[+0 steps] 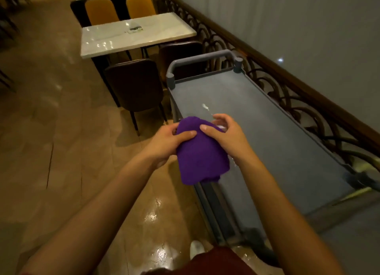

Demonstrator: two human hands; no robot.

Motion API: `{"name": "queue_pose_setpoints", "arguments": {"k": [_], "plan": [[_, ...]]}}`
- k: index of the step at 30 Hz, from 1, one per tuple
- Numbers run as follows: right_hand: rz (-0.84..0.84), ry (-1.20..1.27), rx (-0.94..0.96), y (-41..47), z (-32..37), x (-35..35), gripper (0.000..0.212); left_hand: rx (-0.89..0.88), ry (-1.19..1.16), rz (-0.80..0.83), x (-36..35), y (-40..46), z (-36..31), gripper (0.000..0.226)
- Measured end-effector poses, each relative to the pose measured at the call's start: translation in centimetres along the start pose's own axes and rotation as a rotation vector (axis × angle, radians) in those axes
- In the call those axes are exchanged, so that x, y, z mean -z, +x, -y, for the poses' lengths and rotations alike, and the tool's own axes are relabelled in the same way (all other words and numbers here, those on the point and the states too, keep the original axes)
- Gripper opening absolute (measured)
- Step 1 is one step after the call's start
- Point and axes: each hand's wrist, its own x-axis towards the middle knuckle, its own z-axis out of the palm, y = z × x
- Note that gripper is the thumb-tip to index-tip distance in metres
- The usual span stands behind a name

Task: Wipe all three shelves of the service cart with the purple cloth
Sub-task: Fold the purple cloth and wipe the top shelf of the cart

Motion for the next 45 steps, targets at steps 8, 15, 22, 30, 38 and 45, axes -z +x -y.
{"name": "queue_pose_setpoints", "arguments": {"k": [8, 15, 22, 30, 38, 45], "plan": [[-0.443, 0.192, -0.287, 1.3, -4.8, -1.6, 0.033, -0.158, 0.251, -0.067, -3.1, 8.3, 0.8, 0.034], [-0.666, 0.768, -0.45, 3.6, -3.6, -4.6, 0.074, -0.41, 0.393, 0.482, -1.7, 12.3, 3.1, 0.043], [-1.08, 1.004, -0.405, 6.7, -3.1, -8.2, 0.03, -0.474, 0.575, 1.023, 3.1, 16.0, 2.9, 0.046], [-1.517, -0.224, -0.395, 1.4, -7.7, -1.3, 0.056, -0.579, 0.86, 0.701, 6.4, 29.9, 2.0, 0.042], [-1.068, -0.676, -0.899, 5.1, -16.8, -2.0, 0.084, -0.422, 1.211, 0.488, 10.4, 42.9, 5.3, 0.069], [-1.181, -0.699, -1.04, 6.1, -18.5, -1.8, 0.072, -0.406, 1.62, 0.676, 17.3, 49.0, 8.4, 0.115]]}}
